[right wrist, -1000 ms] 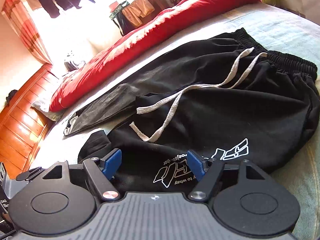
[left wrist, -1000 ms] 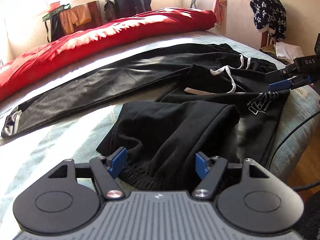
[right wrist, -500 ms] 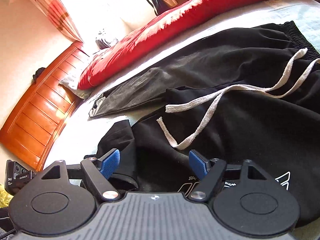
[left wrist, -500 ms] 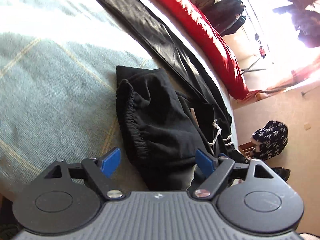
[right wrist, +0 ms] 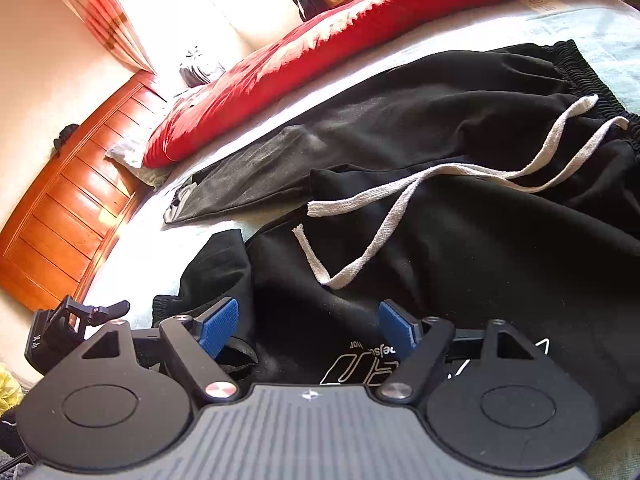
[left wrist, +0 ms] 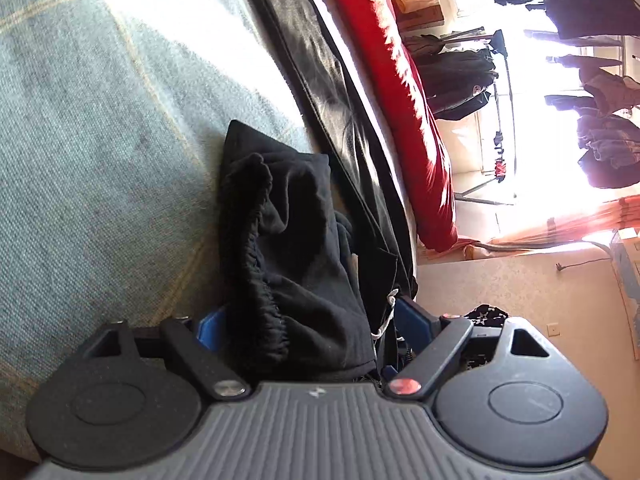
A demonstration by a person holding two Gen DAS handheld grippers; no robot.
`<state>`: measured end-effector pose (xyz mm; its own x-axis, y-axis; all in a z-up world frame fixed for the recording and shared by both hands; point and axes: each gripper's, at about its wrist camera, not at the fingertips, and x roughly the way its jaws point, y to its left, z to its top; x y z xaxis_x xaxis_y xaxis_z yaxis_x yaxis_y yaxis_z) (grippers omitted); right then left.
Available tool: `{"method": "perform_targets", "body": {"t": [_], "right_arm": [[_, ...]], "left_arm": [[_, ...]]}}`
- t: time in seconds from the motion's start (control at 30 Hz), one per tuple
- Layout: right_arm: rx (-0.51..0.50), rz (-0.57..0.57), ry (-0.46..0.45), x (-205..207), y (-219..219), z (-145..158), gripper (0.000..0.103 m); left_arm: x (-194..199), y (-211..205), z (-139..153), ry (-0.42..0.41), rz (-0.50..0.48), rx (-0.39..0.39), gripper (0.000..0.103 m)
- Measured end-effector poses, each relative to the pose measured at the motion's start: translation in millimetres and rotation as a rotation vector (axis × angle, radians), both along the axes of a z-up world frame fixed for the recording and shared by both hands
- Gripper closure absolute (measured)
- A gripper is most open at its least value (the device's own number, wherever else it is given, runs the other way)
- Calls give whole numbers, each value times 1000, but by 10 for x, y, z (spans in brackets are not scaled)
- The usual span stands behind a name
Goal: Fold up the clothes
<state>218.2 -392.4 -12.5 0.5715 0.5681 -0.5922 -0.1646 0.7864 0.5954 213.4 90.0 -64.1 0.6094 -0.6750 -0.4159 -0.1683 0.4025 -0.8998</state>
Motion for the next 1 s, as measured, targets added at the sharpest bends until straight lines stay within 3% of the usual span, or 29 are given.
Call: {"method": "perform_targets", "body": {"t": [0.1,0.23,0.3,0.5,0.7,0.8,0.87,0.93,1.0], "right_arm": [[-2,1,16,32,12,-33,21],[-9,23,26,92,91,-56,21],[-19,48,21,105,155,-50,20],[-24,80,42,125,257,-128,18],[-22,78,42,111,264,-135,18],[-13,67,44,98,252,-144,18],[-13,61,45,100,250,-143,18],[-16,57,47,109,261,-136,18],[-18,54,45,118,274,-123,18]], "left_arm": [[-26,21,85,-89,14,-18,14],[62,63,76,-70,46,7,13],[61,79,63,-89,45,-17,13],[211,38,-184,-40,30,7,13],[328,-34,-289,-64,54,99,36],[286,-65,-267,-55,51,180,58],[242,-57,-247,-39,54,232,82],[210,-43,-194,-23,47,290,93],[185,-25,-127,-13,40,342,93]]}}
